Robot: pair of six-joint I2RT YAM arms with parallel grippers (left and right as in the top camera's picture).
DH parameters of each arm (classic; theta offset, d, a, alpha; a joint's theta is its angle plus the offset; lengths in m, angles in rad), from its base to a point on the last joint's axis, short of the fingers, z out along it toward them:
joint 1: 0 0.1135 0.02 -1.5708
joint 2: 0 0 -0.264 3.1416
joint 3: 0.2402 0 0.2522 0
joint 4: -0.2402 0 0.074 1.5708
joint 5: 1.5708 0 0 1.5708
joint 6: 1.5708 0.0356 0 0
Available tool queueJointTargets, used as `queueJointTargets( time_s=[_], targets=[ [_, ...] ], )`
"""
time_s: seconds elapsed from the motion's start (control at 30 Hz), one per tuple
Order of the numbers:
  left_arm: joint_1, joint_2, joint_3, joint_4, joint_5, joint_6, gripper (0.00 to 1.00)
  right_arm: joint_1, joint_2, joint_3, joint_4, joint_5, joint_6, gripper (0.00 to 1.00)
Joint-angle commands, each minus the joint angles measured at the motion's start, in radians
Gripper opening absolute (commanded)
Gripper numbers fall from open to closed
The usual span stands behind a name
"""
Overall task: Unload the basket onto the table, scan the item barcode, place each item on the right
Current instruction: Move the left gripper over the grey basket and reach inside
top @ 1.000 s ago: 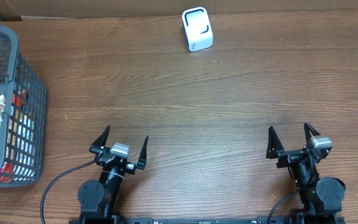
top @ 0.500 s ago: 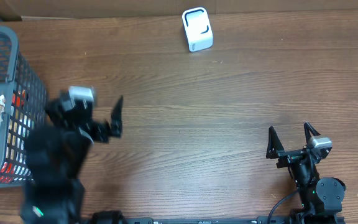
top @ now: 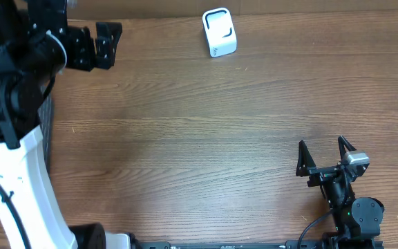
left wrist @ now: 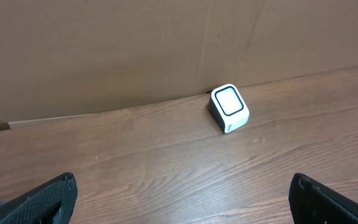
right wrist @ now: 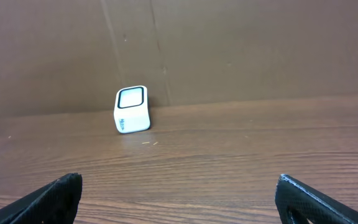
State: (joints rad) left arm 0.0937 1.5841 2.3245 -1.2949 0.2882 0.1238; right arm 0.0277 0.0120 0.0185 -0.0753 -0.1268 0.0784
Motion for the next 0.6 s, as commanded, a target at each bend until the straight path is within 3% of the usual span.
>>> queueJointTargets(
  time_s=[0.0, 0.13, 0.3, 0.57],
  targets=[
    [0.031, 0.017, 0.036, -0.011, -0.144, -0.126, 1.0, 0.006, -0.009, -0.01, 0.004, -0.006, 0.003, 1.0],
    [0.159, 0.017, 0.035, -0.062, -0.381, -0.388, 1.0, 0.006, -0.009, -0.01, 0.004, -0.005, 0.003, 1.0],
    [0.44, 0.028, 0.032, -0.132, -0.393, -0.583, 1.0, 0.006, -0.009, -0.01, 0.004, -0.006, 0.003, 1.0],
    [0.697, 0.072, -0.065, -0.167, -0.446, -0.629, 1.0, 0.006, -0.009, -0.01, 0.004, -0.005, 0.003, 1.0]
  ],
)
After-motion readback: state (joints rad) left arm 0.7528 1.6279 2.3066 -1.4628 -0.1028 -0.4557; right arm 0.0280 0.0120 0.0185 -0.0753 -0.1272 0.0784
